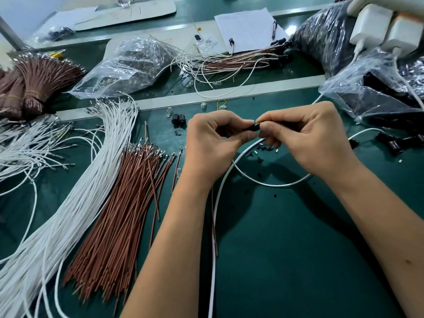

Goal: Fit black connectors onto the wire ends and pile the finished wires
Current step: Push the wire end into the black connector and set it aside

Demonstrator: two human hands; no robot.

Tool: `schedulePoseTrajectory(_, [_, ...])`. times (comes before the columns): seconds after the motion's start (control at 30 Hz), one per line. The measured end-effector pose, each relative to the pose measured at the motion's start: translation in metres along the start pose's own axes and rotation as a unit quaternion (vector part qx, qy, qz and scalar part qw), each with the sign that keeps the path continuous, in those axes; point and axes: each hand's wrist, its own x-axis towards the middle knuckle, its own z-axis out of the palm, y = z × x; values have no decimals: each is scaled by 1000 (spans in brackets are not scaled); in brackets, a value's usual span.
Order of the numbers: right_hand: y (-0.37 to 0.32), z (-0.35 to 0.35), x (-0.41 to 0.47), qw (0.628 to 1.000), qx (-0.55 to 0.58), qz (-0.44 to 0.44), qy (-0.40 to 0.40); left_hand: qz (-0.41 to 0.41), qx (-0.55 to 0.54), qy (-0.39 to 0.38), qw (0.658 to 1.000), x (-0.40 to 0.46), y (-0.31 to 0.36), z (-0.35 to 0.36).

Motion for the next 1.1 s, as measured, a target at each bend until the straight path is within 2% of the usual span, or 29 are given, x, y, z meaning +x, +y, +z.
schedulePoseTrajectory(0.2, [-6, -1, 2, 985, 157, 75, 10, -31, -87, -7, 996, 1, 2, 2])
schedulePoseTrajectory(0.4, [-5, -3, 3, 983, 156, 92, 18, -20, -68, -7, 997, 0, 6, 2])
schedulePoseTrajectory(0.67, [-2, 1, 0, 988, 144, 56, 13, -15, -62, -8, 998, -1, 6, 1])
schedulePoseTrajectory(1.1, [-3, 10, -2, 985, 157, 65, 30, 7, -54, -10, 998, -1, 5, 2])
